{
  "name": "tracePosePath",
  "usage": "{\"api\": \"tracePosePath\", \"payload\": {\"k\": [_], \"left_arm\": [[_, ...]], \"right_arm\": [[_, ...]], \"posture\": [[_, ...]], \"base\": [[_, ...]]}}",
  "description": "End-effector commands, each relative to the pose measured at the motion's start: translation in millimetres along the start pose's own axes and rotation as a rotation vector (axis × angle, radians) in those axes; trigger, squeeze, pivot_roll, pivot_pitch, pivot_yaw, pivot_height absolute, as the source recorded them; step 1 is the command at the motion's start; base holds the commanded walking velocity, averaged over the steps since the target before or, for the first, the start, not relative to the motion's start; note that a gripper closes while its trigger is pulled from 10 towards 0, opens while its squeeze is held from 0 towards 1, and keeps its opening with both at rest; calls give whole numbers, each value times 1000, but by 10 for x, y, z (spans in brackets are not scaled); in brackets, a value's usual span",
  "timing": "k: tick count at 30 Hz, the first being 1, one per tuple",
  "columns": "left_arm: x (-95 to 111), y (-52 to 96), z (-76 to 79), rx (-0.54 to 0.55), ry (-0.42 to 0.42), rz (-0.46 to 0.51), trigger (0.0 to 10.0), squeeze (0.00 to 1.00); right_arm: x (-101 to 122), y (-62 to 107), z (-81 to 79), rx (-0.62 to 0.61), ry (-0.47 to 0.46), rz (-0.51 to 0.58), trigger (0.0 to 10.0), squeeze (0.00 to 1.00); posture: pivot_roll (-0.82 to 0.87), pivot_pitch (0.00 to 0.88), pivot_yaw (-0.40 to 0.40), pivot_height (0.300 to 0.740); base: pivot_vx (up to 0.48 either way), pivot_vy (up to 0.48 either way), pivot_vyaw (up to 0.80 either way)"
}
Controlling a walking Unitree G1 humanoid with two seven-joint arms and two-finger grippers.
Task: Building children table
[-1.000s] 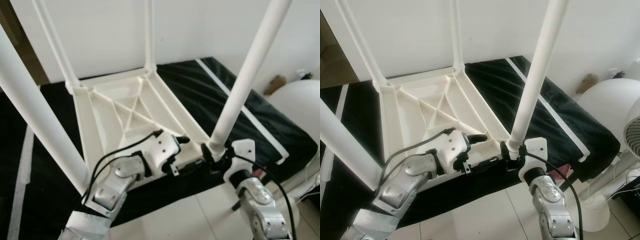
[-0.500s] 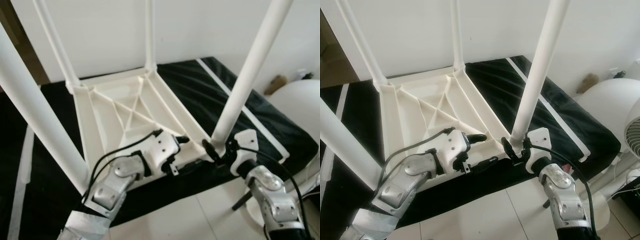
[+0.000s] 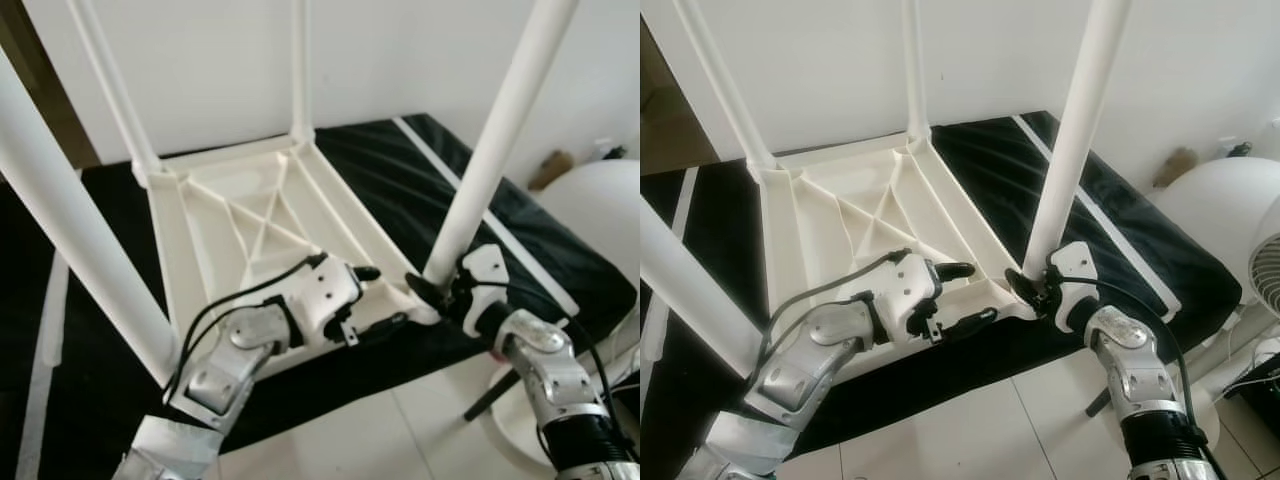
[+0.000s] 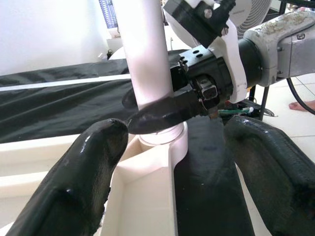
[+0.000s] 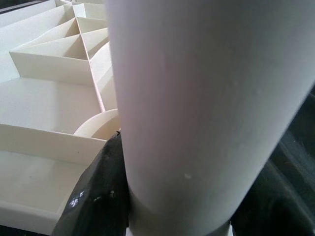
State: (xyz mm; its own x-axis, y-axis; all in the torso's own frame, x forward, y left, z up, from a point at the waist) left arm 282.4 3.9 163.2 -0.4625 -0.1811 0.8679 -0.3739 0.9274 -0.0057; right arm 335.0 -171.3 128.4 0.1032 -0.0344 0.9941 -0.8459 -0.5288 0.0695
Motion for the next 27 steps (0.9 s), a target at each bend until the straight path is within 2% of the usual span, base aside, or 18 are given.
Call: {"api": "tracePosePath", "payload": {"k": [1,2,3,9,11,13,20,22,24,25,26,27], "left_arm": [[-5,15,16,-3,-4,-12,10000,0],[-7,15,19,-4,-3,-13,10000,0],[-21,14,25,-9,-7,-21,10000,0],[-30,13,33,-14,-10,-27,10000,0],[-37,14,15,-3,-12,-26,10000,0],[-60,13,-20,15,-12,-37,10000,0],[-142,59,-121,44,-18,-79,10000,0],[-156,95,-159,50,-27,-87,10000,0],[-156,98,-163,50,-28,-88,10000,0],[-142,106,-168,57,-24,-82,10000,0],[-139,108,-170,58,-23,-81,10000,0],[-139,108,-170,58,-23,-81,10000,0]], "right_arm": [[-86,16,-5,9,32,-41,0,0],[-93,16,-10,11,31,-40,0,0],[-104,11,-9,5,20,-35,10000,0],[-107,1,-59,-5,-28,-10,10000,0],[-59,-14,-75,-85,-64,53,10000,0],[-43,-25,-81,-114,-94,75,10000,0],[-65,-64,-147,-208,-84,94,10000,0],[-70,-87,-159,-323,-113,115,10000,0],[-69,-88,-160,-336,-116,118,10000,0],[-69,-70,-110,-500,-180,155,10000,0],[-72,-59,-99,-549,-199,163,10000,0],[-72,-59,-99,-549,-199,163,10000,0]], "posture": [[-81,39,1,740],[-82,40,1,740],[-83,42,0,740],[-86,45,1,740],[-93,48,-1,740],[-95,49,-1,740],[-99,57,-1,740],[-96,56,-3,740],[-96,56,-3,740],[-91,55,-7,740],[-91,55,-7,740],[-91,55,-7,740]], "base": [[0,0,0],[0,0,0],[0,0,0],[0,0,0],[0,0,0],[0,0,0],[0,0,0],[0,0,0],[0,0,0],[0,0,0],[0,0,0],[0,0,0]]}}
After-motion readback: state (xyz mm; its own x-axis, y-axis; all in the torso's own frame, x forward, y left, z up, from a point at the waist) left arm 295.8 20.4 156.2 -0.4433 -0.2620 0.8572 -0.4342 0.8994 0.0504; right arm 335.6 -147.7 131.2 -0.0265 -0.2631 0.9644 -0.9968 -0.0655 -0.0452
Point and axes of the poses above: a point about 5 cm out from each wrist's last joint towards the gripper, its own y axis pointing back from the gripper into the wrist, its own x axis along the axis of the wrist's last joint, z = x × y, the point moved 4 cm from there along -y, pointing out of the wrist towards the gripper, and after that the axes turned 14 degrees about -y, right-handed, at the moved point
